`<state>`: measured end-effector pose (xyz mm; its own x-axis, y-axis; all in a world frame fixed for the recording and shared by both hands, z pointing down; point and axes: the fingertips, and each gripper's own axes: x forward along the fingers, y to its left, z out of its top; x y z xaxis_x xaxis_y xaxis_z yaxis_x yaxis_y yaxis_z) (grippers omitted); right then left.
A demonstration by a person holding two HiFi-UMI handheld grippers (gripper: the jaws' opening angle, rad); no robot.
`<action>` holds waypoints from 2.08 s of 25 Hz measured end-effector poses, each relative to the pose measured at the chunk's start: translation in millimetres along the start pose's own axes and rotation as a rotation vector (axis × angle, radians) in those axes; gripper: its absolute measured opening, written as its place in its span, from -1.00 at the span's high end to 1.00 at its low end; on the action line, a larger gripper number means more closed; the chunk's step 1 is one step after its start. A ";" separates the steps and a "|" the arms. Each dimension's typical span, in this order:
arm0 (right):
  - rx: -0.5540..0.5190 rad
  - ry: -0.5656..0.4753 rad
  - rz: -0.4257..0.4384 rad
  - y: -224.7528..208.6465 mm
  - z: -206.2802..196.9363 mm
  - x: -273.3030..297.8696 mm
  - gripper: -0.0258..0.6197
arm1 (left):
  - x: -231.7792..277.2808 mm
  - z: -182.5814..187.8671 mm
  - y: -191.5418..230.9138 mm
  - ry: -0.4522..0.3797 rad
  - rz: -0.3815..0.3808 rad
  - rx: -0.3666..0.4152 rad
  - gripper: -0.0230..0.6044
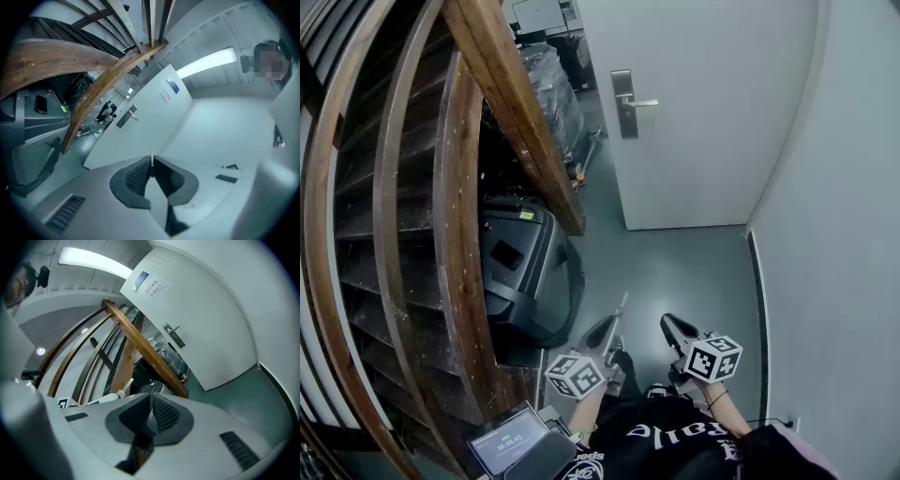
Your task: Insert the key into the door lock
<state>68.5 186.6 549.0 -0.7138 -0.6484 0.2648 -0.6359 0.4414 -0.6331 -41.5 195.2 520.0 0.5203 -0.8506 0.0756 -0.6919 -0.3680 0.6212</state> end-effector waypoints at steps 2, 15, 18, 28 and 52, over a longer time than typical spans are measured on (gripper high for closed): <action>0.001 -0.001 0.000 -5.7 6.8 18.4 0.83 | 14.0 11.3 16.3 -0.003 0.000 0.004 0.85; 0.023 -0.095 -0.069 -42.6 125.4 198.6 0.83 | 153.1 133.5 132.2 0.079 -0.104 0.049 0.85; 0.026 -0.122 -0.084 -46.7 153.6 242.5 0.83 | 182.8 168.4 162.0 0.086 -0.125 0.054 0.85; 0.073 -0.160 -0.191 -95.6 196.8 285.6 0.83 | 285.8 212.3 216.8 0.101 -0.156 -0.055 0.85; -0.051 -0.025 -0.076 -246.1 382.1 354.5 0.83 | 587.0 272.0 273.3 -0.211 -0.071 -0.598 0.85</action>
<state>84.2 -388.8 520.7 -0.6559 -0.6963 0.2915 -0.7022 0.4210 -0.5742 -61.4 -506.9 522.0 0.4027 -0.9099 -0.0994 -0.2286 -0.2051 0.9517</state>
